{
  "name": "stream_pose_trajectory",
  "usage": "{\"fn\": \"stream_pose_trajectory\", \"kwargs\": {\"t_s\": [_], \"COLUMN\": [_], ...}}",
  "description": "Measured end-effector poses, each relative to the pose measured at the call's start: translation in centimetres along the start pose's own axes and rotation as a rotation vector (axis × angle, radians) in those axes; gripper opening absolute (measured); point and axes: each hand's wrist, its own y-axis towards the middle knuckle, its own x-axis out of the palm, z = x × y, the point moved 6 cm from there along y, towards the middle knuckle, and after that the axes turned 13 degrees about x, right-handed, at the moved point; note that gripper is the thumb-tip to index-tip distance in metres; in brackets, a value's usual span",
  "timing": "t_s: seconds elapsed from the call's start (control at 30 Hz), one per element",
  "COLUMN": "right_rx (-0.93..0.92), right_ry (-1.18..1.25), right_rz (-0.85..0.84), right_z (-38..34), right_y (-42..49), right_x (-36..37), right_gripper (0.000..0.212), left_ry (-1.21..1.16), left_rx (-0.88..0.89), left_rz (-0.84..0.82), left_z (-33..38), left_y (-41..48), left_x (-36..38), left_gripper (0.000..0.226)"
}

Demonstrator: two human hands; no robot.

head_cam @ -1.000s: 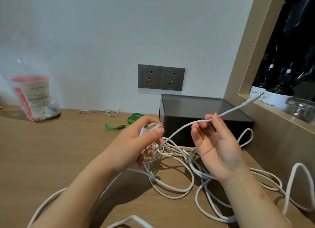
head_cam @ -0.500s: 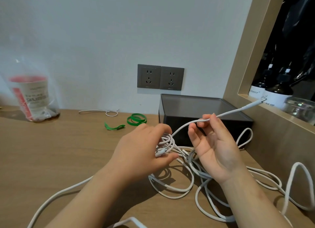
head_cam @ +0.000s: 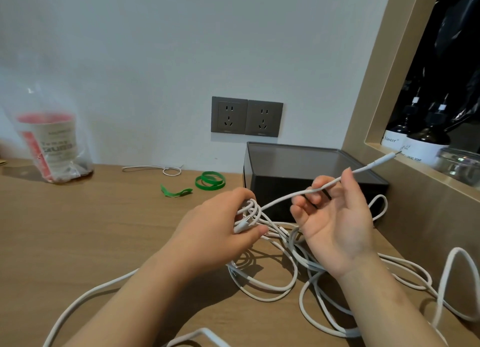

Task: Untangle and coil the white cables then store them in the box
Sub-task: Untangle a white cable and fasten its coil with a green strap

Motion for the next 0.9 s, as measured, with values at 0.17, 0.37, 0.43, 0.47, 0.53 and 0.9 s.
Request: {"fn": "stream_pose_trajectory", "kwargs": {"t_s": [0.17,0.37,0.43,0.47,0.53,0.9], "right_rx": [-0.088,-0.149,-0.159,-0.156,-0.133,-0.261], "right_ry": [0.002,0.015,0.019,0.02,0.025,-0.544], "right_rz": [0.127,0.124,0.077,0.047,-0.019,0.115], "right_z": [-1.4,-1.7,-1.8,-1.8,-1.7,-1.4], "right_y": [0.0,-0.2,-0.4,-0.6,-0.7,-1.0], "right_x": [-1.4,-1.4,-1.0,-0.8,-0.5,0.2], "right_gripper": [0.027,0.031,0.039,0.046,0.059,0.031], "left_ry": [0.125,0.206,0.221,0.216,0.194,-0.091], "left_rx": [0.004,0.012,-0.001,-0.011,-0.032,-0.189], "left_rz": [-0.097,-0.097,-0.077,-0.071,-0.055,0.166], "left_z": [-0.4,-0.1,-0.4,-0.5,-0.9,-2.4], "left_y": [-0.1,-0.1,0.0,0.0,0.1,-0.3], "left_x": [0.2,-0.1,-0.3,-0.4,-0.4,-1.0], "left_gripper": [0.046,0.047,0.046,0.046,0.045,0.016]}}
